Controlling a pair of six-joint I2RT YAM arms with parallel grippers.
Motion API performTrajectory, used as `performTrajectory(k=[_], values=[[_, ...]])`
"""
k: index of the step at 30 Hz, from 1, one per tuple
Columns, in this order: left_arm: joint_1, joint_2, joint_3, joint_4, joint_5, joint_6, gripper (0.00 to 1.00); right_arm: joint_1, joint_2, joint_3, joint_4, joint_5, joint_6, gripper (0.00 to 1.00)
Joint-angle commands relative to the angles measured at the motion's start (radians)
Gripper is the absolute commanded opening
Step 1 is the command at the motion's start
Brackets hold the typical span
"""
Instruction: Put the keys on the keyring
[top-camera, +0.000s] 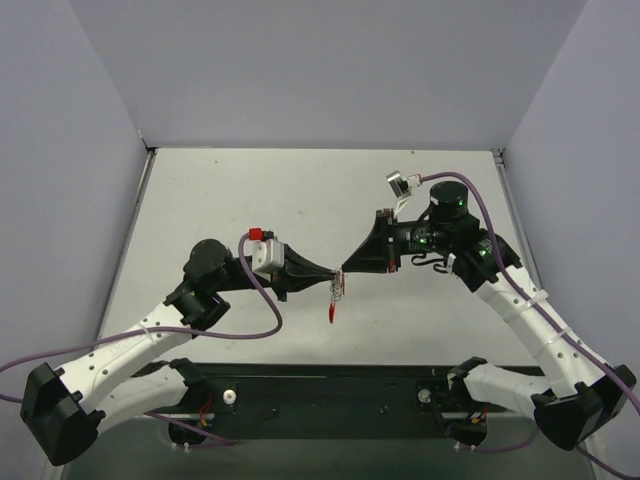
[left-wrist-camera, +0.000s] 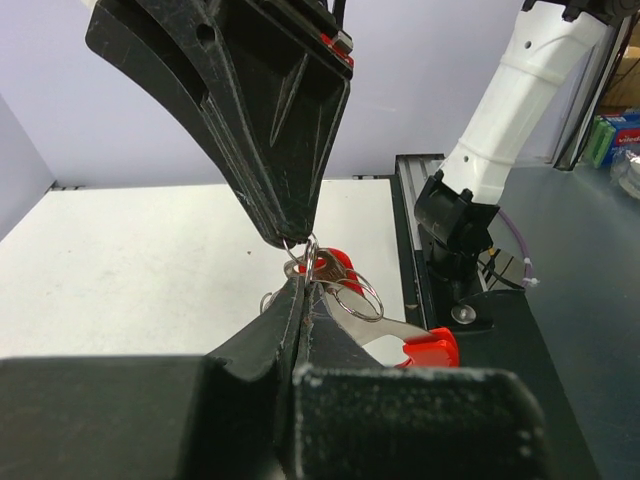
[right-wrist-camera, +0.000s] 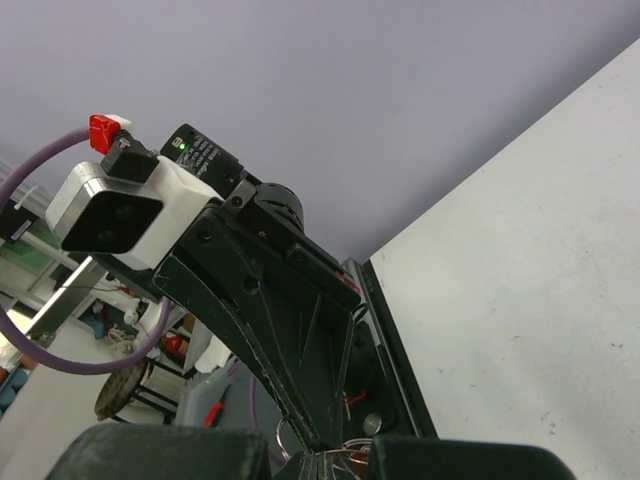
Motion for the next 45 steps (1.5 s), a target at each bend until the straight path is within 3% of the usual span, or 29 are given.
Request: performTrajectory(k=[1, 29, 45], values=[[-0.004, -0.01, 0.024, 0.019, -0.011, 0.017, 0.0, 0.003, -0.02, 0.047, 0.032, -0.044, 0.001, 0.0], [-0.004, 0.018, 0.067, -0.129, -0.12, 0.067, 0.0, 0.003, -0.017, 0.044, 0.026, -0.023, 0.013, 0.0], [-0.036, 0.06, 0.151, -0.277, -0.26, 0.116, 0.0, 0.049, 0.02, 0.061, 0.017, 0.097, 0.047, 0.0]])
